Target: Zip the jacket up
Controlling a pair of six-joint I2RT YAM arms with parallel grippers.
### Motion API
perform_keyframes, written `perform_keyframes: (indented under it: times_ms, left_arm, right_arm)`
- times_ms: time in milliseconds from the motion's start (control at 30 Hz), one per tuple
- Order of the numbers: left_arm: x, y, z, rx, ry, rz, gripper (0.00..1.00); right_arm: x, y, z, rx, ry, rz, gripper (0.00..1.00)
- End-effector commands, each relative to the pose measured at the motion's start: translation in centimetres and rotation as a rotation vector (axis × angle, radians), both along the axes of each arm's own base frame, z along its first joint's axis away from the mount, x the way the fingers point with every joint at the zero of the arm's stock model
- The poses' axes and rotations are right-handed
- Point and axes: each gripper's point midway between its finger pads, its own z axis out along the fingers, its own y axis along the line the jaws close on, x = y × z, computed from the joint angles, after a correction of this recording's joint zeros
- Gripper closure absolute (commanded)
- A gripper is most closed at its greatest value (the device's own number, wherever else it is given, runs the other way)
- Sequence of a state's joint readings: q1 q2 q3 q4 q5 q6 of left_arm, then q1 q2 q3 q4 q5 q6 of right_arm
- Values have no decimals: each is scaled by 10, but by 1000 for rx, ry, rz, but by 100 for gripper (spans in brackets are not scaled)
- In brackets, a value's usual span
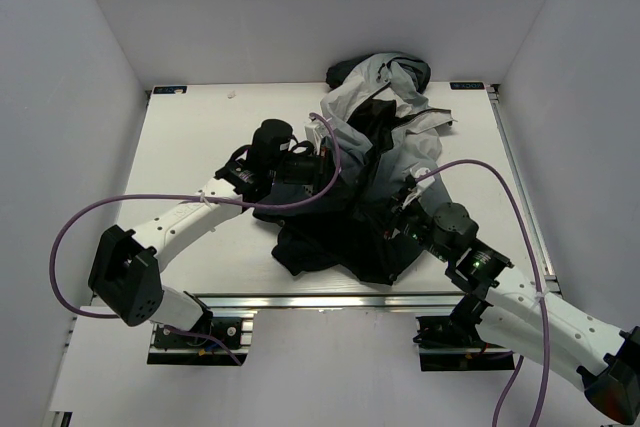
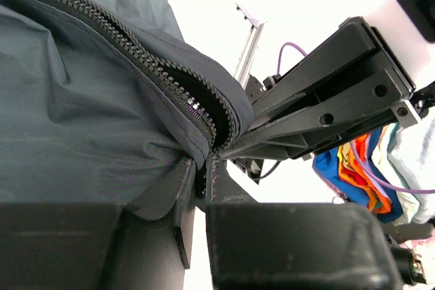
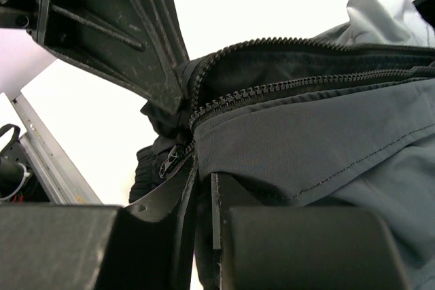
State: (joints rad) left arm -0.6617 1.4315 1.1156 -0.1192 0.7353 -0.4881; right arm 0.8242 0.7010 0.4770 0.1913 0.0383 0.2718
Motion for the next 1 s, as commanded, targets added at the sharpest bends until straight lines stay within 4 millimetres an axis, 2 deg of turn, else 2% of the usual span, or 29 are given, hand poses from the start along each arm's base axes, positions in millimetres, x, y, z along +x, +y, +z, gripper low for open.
perform_keyframes:
  times_ms: [0, 967]
  left_arm:
    - [-9, 2, 31, -66, -47, -48, 100]
    - [-11, 7, 24, -105, 15, -86, 100]
  right_arm:
    - [7, 1, 46, 90, -126, -15, 100]
    - [1, 3, 66, 112, -180, 22, 100]
